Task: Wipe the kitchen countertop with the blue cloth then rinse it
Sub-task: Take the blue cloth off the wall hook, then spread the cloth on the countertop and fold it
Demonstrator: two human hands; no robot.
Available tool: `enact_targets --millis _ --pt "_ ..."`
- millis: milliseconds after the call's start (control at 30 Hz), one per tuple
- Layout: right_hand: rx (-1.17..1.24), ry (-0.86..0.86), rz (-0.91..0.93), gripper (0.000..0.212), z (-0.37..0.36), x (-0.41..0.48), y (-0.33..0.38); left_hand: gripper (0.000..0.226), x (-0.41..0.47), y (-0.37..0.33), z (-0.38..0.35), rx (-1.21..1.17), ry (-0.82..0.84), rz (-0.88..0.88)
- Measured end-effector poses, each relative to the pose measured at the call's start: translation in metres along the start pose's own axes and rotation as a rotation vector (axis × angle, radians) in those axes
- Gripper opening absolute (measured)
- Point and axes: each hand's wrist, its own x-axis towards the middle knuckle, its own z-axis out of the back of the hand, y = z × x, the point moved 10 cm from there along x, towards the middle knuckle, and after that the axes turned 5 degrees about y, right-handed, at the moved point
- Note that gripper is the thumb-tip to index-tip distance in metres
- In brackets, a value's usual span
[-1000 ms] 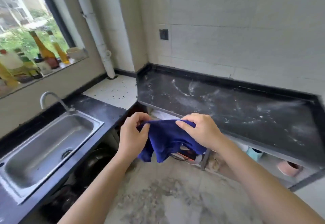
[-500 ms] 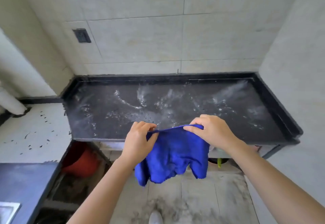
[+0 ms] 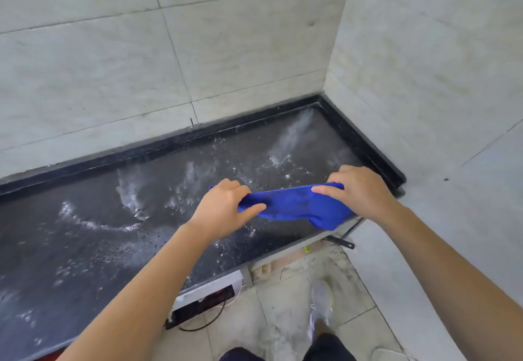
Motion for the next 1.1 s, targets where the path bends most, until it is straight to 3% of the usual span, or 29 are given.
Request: enact_targets --millis 133,333,433,600,733,833,1000,1100 --pt "0.025 0.053 0.001 0.049 -0.007 0.042 -0.055 0.058 0.058 0.003 -0.040 -0.004 0.094 0.065" --pt "0.093 0.091 0.047 0.042 0.005 0.115 -0.133 0.057 0.140 -0.002 -0.060 0.035 0.021 0.075" --pt "0.112 0.020 0.063 0.039 0.021 0.152 -0.155 0.055 0.174 -0.004 -0.048 0.084 -0.075 0.073" --pt "0.125 -0.261 0.187 0.033 0.052 0.171 -0.152 0.046 0.205 -0.006 -0.013 0.219 -0.290 0.030" --pt "0.133 -0.274 0.241 0.027 0.020 0.154 -0.151 0.034 0.185 -0.004 -0.030 0.210 -0.355 0.026" --pt "0.129 -0.130 0.182 0.019 -0.056 0.134 -0.158 0.032 0.147 0.009 -0.097 0.183 -0.228 0.056" --pt "0.024 0.295 0.069 0.021 -0.203 0.086 -0.161 0.066 0.071 0.034 -0.241 0.163 0.311 0.192" --pt "0.036 0.316 -0.023 0.030 -0.225 0.066 -0.159 0.068 0.037 0.033 -0.274 0.153 0.431 0.237"
